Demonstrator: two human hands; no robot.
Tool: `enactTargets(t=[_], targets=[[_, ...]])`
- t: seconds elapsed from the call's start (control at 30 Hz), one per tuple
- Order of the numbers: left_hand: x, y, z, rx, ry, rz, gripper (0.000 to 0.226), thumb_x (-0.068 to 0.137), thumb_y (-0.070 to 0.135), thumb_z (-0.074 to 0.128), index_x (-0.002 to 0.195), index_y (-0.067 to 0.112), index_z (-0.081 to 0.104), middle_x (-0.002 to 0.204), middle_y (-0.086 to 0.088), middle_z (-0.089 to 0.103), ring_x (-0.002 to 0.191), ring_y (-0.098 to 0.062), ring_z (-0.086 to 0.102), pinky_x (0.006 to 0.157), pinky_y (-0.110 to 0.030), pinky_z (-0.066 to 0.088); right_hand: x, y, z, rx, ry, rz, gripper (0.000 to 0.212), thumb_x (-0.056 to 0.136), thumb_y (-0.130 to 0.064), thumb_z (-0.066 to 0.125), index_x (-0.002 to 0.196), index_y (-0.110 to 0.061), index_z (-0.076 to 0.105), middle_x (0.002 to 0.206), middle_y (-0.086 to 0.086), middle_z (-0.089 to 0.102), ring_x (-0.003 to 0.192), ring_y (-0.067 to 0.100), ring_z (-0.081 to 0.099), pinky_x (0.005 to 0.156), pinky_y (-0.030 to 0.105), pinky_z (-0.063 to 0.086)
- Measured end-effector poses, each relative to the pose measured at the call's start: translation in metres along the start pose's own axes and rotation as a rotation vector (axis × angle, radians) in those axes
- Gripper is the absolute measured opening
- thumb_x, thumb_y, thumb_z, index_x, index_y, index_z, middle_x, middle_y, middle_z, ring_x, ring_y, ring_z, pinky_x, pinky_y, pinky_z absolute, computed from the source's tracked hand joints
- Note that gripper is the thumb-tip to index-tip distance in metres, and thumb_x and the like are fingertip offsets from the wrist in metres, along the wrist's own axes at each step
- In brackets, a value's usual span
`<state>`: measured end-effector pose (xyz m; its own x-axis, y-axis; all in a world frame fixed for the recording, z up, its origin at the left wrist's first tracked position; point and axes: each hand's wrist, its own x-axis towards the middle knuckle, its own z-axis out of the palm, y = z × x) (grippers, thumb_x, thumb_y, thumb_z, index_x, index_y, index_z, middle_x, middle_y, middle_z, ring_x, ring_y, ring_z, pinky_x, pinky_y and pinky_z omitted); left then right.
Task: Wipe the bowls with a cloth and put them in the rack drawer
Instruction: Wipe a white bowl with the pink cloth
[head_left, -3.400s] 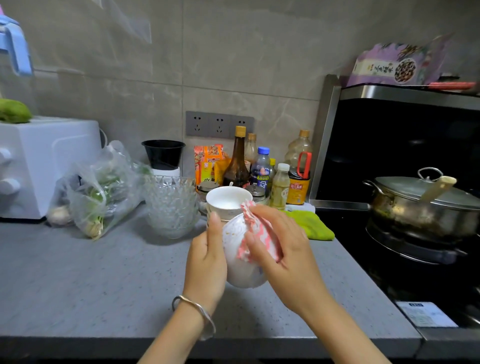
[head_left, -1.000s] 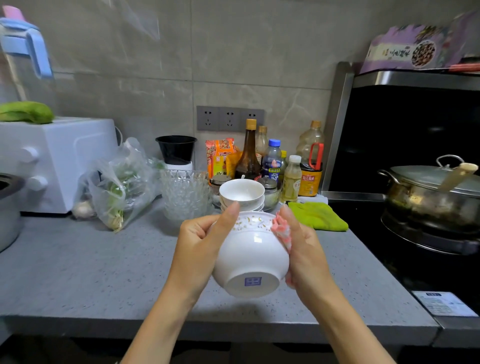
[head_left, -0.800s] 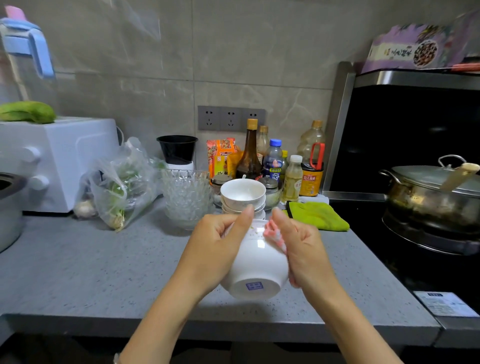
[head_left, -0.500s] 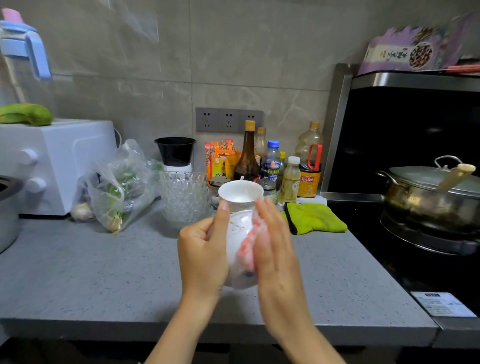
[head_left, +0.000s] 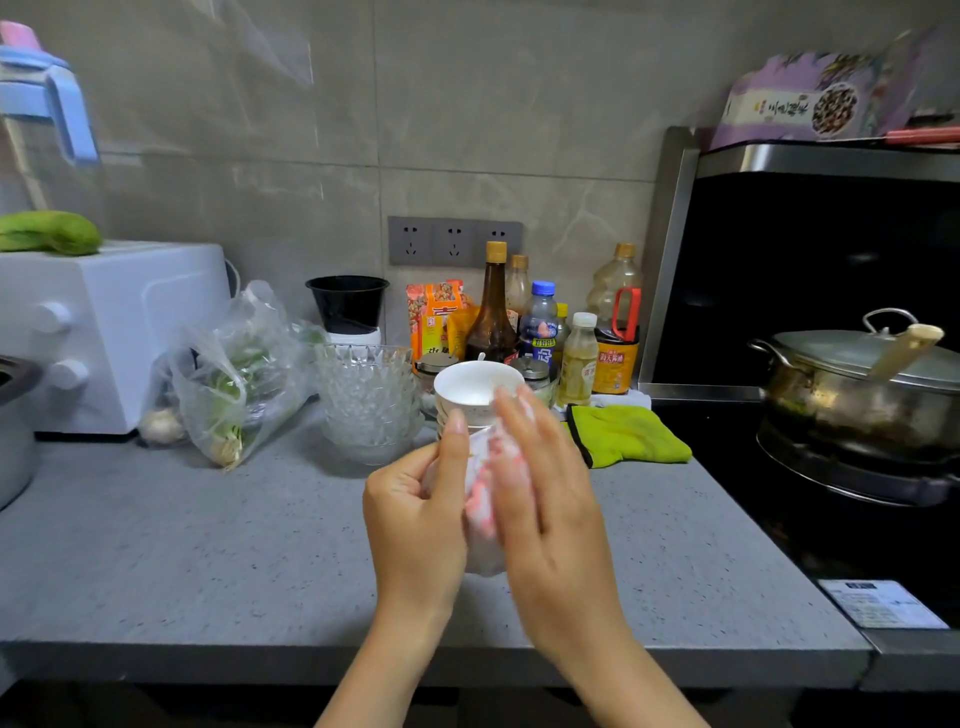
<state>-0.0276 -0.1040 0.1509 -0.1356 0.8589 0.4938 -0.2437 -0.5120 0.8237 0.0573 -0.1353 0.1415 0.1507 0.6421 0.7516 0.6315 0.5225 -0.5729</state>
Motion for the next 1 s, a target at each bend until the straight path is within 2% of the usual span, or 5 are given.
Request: enactTargets(t=[0.2,0.3,0.43,0.77,1.0], targets=[[0.007,0.003,-0.01,-0.194,-0.012,-0.135,0.058,0.078,0.05,0.068,0.059,-0.004,0.06,0.061,-0.023,0.057,0.056,-0.029,0.056,0.051,-0.032,0.042,0.02,-0.003,-0.024,0.612,-0.094,0.571,0.023,0.1,-0.034,0.042,0.096,-0.032,0.065,0.079,-0.01,0.068,0.054,-0.005,0.062,0.049,0.007,0.044],[0.008,0.004,-0.016,-0.246,-0.094,-0.207,0.043,0.076,0.047,0.055,0.055,0.012,0.069,0.058,-0.014,0.064,0.052,-0.023,0.062,0.045,-0.025,0.045,0.024,0.0,-0.024,0.562,-0.028,0.511,0.047,0.085,-0.063,0.05,0.051,-0.031,0.044,0.053,0.015,0.06,0.041,0.032,0.054,0.044,0.031,0.044],[0.013,0.008,-0.022,-0.103,-0.211,-0.106,0.048,0.082,0.044,0.047,0.06,0.007,0.067,0.056,-0.011,0.062,0.052,-0.016,0.058,0.046,-0.021,0.042,0.027,0.006,-0.028,0.555,-0.091,0.412,0.056,0.08,-0.061,0.054,0.042,-0.02,0.047,0.037,-0.002,0.043,0.028,0.01,0.035,0.031,0.012,0.022],[0.024,0.007,-0.015,0.348,-0.376,0.213,0.07,0.086,0.06,0.037,0.047,0.002,0.037,0.041,-0.013,0.036,0.04,-0.024,0.034,0.044,-0.042,0.029,0.018,0.02,-0.018,0.399,-0.099,0.169,0.051,0.083,-0.065,0.05,0.055,-0.022,0.053,0.055,-0.005,0.051,0.053,0.004,0.046,0.051,0.02,0.035],[0.013,0.001,-0.006,0.299,-0.031,0.231,0.063,0.092,0.052,0.036,0.039,0.02,0.041,0.034,0.006,0.04,0.034,-0.007,0.035,0.04,-0.03,0.029,-0.007,0.004,0.002,-0.163,-0.065,-0.265,0.049,0.103,-0.042,0.02,0.147,-0.025,0.034,0.156,-0.011,0.026,0.147,0.013,0.017,0.118,0.03,0.015]])
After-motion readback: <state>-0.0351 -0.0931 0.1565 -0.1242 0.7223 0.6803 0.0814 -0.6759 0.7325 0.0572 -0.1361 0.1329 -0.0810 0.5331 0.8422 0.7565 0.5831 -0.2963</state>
